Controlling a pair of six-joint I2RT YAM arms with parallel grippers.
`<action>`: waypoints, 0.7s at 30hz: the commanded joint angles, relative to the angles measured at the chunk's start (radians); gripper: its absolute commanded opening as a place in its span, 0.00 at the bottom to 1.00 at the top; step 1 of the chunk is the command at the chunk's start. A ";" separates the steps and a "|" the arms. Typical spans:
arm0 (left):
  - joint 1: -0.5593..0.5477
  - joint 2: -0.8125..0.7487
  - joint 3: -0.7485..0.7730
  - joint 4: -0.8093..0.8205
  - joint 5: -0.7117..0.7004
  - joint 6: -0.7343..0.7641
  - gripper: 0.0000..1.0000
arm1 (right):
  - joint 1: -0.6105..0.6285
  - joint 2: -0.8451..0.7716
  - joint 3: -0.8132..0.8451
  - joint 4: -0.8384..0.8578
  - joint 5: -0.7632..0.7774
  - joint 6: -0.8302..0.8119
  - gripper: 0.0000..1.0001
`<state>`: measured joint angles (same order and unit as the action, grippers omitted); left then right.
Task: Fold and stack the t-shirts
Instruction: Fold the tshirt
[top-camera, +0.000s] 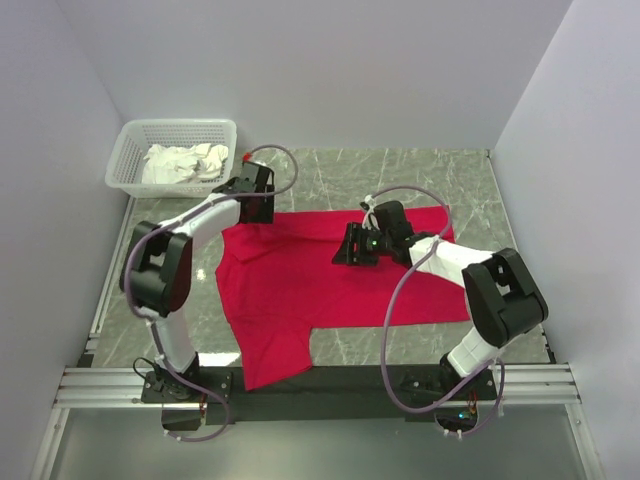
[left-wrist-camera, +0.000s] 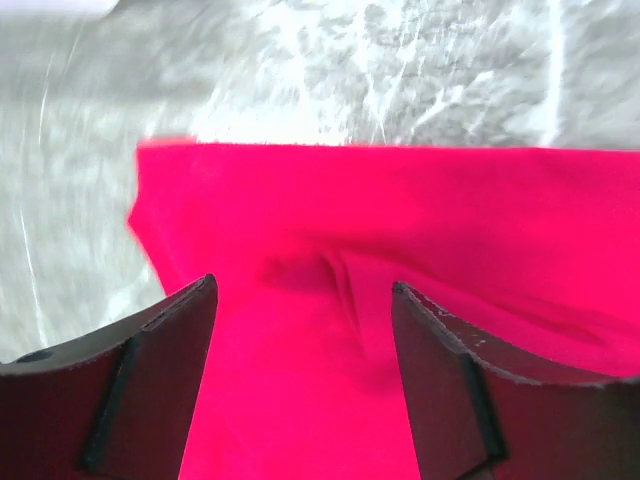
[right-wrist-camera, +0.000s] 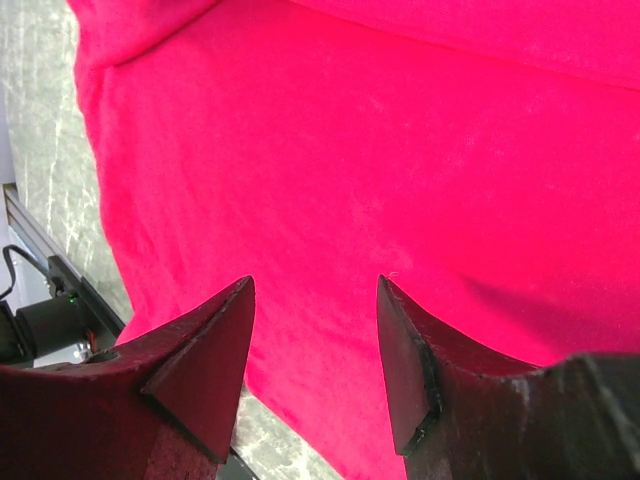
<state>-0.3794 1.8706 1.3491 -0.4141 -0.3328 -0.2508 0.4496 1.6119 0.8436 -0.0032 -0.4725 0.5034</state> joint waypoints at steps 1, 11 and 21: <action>-0.013 -0.172 -0.074 0.023 -0.028 -0.315 0.76 | 0.005 -0.060 -0.011 0.011 -0.011 -0.017 0.59; -0.047 -0.266 -0.280 0.146 0.009 -0.591 0.59 | 0.005 -0.118 -0.024 -0.035 -0.003 -0.037 0.59; -0.047 -0.145 -0.263 0.202 0.035 -0.619 0.46 | 0.003 -0.144 -0.032 -0.073 0.025 -0.071 0.59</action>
<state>-0.4286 1.6936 1.0660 -0.2649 -0.3206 -0.8402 0.4492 1.5127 0.8227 -0.0601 -0.4603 0.4644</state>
